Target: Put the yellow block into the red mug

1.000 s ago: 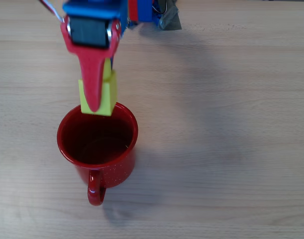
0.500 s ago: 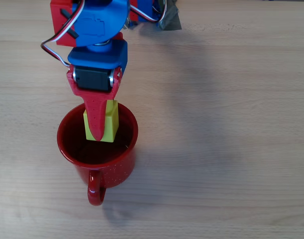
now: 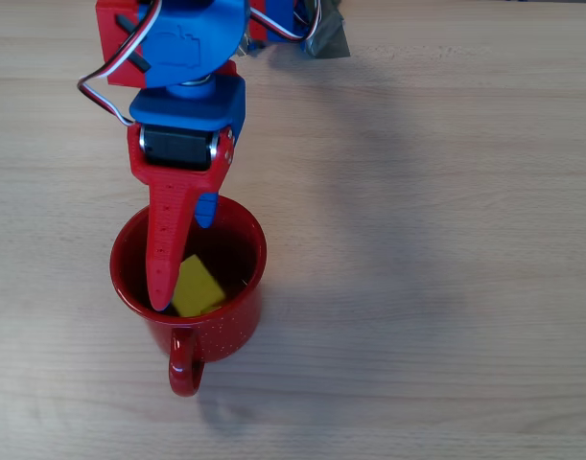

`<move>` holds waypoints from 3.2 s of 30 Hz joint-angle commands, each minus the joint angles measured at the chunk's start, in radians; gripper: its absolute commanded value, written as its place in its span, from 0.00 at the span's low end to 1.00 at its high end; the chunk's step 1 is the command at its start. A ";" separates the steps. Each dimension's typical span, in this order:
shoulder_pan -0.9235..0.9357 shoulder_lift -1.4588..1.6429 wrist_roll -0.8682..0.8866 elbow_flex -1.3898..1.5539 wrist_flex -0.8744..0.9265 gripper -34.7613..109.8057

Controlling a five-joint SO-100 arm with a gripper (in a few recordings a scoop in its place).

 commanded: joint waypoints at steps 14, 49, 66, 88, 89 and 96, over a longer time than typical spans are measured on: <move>0.005 0.083 0.006 -0.029 -0.009 0.68; 0.046 0.581 0.069 0.267 -0.198 0.24; -0.037 1.402 0.049 1.262 -0.459 0.24; -0.232 2.292 0.049 2.410 -0.612 0.24; -0.232 2.313 0.049 2.437 -0.618 0.24; -0.239 2.419 0.052 2.566 -0.623 0.24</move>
